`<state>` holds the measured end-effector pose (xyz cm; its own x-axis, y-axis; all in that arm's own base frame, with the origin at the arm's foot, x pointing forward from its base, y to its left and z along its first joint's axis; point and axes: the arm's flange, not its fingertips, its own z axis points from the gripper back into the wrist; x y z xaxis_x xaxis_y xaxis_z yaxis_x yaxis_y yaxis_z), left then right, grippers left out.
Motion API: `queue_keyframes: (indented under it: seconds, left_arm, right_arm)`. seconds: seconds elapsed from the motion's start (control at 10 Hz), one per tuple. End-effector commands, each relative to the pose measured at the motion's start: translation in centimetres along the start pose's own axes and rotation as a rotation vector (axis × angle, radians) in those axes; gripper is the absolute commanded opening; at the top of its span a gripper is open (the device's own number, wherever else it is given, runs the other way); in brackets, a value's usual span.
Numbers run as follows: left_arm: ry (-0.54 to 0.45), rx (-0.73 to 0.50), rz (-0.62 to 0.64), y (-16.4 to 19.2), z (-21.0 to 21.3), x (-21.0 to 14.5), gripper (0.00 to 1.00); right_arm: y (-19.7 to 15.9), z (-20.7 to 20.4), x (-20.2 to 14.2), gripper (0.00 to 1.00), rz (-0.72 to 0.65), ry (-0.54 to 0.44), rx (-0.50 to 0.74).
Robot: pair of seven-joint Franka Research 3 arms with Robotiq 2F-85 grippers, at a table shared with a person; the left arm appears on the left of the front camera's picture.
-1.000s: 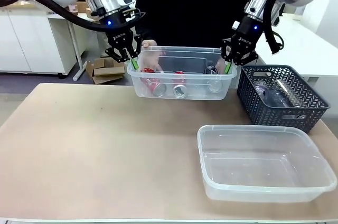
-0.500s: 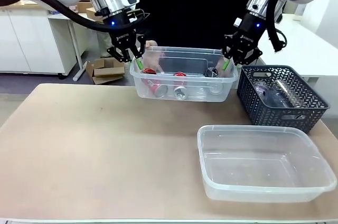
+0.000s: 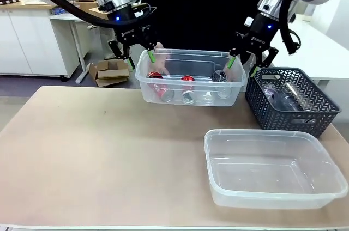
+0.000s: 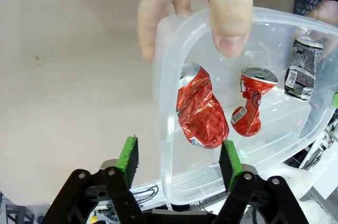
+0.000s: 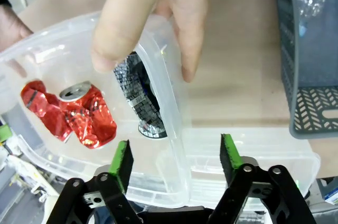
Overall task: Sort the waste into each basket.
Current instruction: Release the Organizing box you were holding.
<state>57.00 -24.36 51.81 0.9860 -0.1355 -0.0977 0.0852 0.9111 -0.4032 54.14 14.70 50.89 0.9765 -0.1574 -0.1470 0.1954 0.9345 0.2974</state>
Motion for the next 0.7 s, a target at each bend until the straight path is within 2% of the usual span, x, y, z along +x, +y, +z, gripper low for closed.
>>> queue_keyframes:
  seconds: [0.0,0.2,0.3,0.4,0.6]
  left_arm:
    - [-0.049,0.012,-0.001,0.7,0.6,-1.3,1.0]
    - [-0.096,0.027,-0.016,0.6,1.8,-2.4,1.0]
    - [-0.08,0.05,0.002,0.5,1.6,-2.6,1.0]
    - [-0.058,0.001,-0.002,-0.1,1.9,-0.9,1.0]
    - [-0.058,0.001,-0.002,-0.1,1.9,-0.9,1.0]
  right_arm:
    - [-0.1,0.2,-0.6,1.0,0.048,-0.067,-0.001]
    - [0.0,1.0,-1.0,1.0,0.083,-0.093,-0.002]
    - [0.5,0.4,-0.9,1.0,0.106,-0.072,-0.042]
    - [0.5,1.3,-0.3,1.0,0.037,-0.056,0.005]
    - [0.5,1.3,-0.3,1.0,0.037,-0.056,0.005]
